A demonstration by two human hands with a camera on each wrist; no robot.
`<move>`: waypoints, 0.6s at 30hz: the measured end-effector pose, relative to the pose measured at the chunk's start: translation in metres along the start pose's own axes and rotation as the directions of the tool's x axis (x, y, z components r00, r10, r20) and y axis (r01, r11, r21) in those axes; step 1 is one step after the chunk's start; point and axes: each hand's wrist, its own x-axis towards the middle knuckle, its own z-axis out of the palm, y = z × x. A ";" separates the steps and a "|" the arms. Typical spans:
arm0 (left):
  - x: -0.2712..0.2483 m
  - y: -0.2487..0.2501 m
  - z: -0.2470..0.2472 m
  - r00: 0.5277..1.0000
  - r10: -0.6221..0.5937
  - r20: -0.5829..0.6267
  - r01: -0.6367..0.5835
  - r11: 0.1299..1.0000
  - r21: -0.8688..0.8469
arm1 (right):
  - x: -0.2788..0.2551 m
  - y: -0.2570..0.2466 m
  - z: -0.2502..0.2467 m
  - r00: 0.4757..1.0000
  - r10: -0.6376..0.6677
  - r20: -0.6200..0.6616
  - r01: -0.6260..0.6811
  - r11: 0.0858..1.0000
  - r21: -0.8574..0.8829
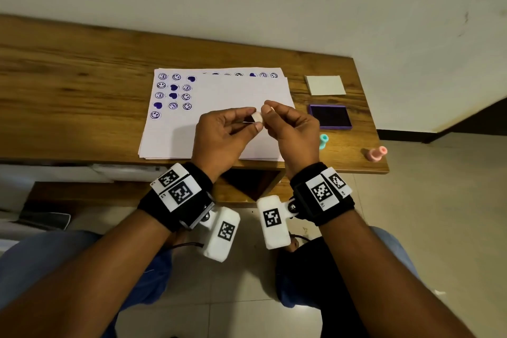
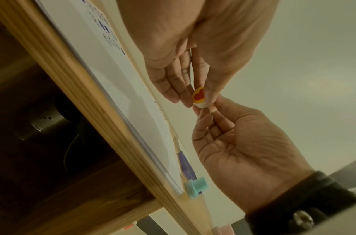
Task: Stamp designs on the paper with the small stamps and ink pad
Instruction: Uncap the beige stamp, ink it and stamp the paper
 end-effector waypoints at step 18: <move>-0.006 -0.008 0.000 0.996 0.058 0.064 -0.063 0.994 0.084 | 0.016 -0.012 -0.026 0.992 -0.085 -0.089 0.086 0.996 0.007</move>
